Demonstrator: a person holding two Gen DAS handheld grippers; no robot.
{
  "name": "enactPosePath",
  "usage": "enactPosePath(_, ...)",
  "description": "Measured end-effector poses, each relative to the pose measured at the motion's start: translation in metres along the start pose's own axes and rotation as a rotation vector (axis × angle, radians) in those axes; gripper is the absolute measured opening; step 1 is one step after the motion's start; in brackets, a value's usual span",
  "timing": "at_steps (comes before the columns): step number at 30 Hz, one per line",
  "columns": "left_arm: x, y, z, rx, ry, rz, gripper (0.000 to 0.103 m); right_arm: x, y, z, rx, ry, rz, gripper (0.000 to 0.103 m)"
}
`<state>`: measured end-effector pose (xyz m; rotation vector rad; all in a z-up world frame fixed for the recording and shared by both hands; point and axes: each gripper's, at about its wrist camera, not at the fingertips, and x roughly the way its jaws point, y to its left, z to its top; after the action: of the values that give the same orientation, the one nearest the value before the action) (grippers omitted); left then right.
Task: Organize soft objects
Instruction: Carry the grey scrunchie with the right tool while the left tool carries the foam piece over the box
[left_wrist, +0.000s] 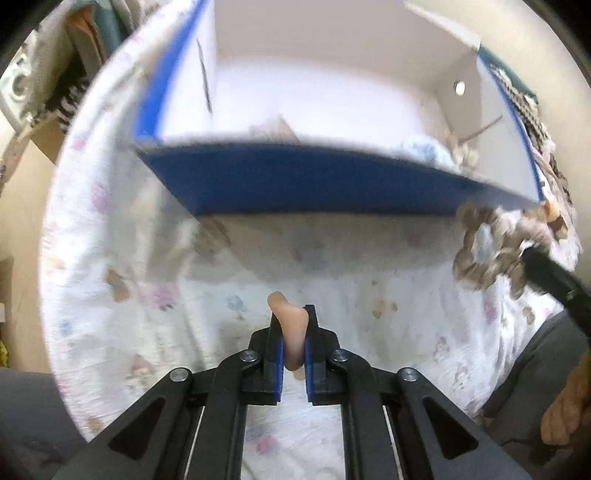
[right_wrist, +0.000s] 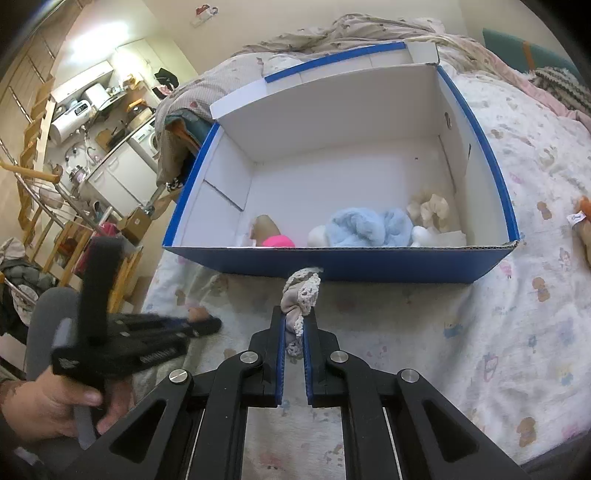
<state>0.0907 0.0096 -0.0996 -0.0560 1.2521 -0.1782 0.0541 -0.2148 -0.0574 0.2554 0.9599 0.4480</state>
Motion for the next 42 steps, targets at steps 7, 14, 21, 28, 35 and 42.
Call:
enactPosePath(7,-0.060,0.012,0.000,-0.019,-0.143,0.031,0.008,-0.022,0.005,0.009,-0.009,-0.039,0.015,0.010)
enactPosePath(14,-0.092,-0.004,0.042,0.012,-0.253,0.085,0.008,-0.043,0.003,0.045,-0.007,-0.110,-0.017,0.010)
enactPosePath(21,-0.095,-0.032,0.093,0.066,-0.307,0.106,0.008,-0.041,-0.001,0.089,-0.008,-0.156,-0.066,0.010)
enactPosePath(28,-0.076,-0.042,0.132,0.078,-0.311,0.139,0.008,-0.013,-0.020,0.114,0.027,-0.122,-0.102,0.010)
enactPosePath(35,-0.039,-0.042,0.154,0.078,-0.263,0.176,0.008,0.022,-0.036,0.125,0.050,-0.042,-0.160,0.010)
enactPosePath(42,-0.001,-0.036,0.159,0.046,-0.169,0.227,0.009,0.057,-0.047,0.118,0.048,0.037,-0.187,0.010)
